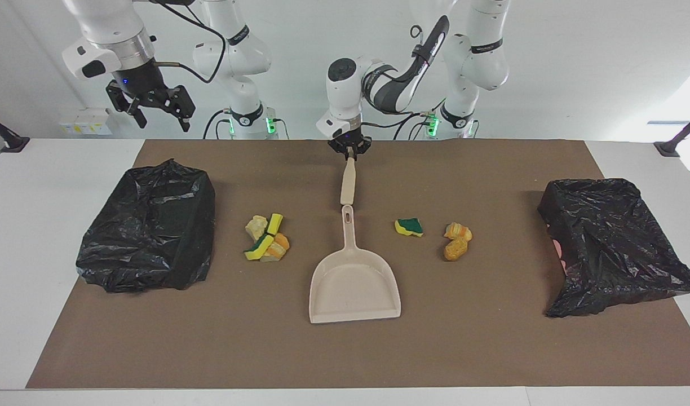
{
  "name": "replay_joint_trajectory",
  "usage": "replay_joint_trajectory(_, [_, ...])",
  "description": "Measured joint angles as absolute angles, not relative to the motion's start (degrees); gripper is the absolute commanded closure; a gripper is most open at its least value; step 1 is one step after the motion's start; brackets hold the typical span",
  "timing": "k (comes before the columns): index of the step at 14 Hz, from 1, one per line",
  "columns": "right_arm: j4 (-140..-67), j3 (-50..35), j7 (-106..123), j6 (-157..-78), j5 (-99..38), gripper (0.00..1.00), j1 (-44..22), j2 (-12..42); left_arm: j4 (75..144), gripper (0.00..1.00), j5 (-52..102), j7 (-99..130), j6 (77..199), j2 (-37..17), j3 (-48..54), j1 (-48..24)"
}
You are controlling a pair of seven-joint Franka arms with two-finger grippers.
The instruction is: Sweep and dump trash in bin
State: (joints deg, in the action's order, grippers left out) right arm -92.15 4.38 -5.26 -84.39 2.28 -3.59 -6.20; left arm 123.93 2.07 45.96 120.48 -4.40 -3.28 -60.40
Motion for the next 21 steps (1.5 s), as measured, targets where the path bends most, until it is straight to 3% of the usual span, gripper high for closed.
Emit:
replay_joint_trajectory(7, [-92.2, 4.1, -4.4, -85.0, 2.1, 0.0, -3.9, -6.2, 118.2, 1.0, -0.9, 41.9, 110.4, -1.5, -3.8, -46.6])
replay_joint_trajectory(10, [-93.2, 3.0, -5.7, -90.7, 1.6, 0.0, -7.8, -4.1, 115.4, 1.0, -1.0, 34.7, 108.2, -1.2, -3.9, -38.4])
replay_joint_trajectory(13, [-93.7, 2.6, -15.0, -98.4, 1.5, 0.0, -14.8, 3.2, 114.8, 1.0, -1.0, 26.0, 108.1, -1.2, -4.0, -30.2])
replay_joint_trajectory(21, [-91.1, 1.3, -31.9, -120.2, -0.7, 0.0, -25.4, 22.3, 115.4, 1.0, -1.1, 0.3, 110.8, -2.3, -3.9, -10.1])
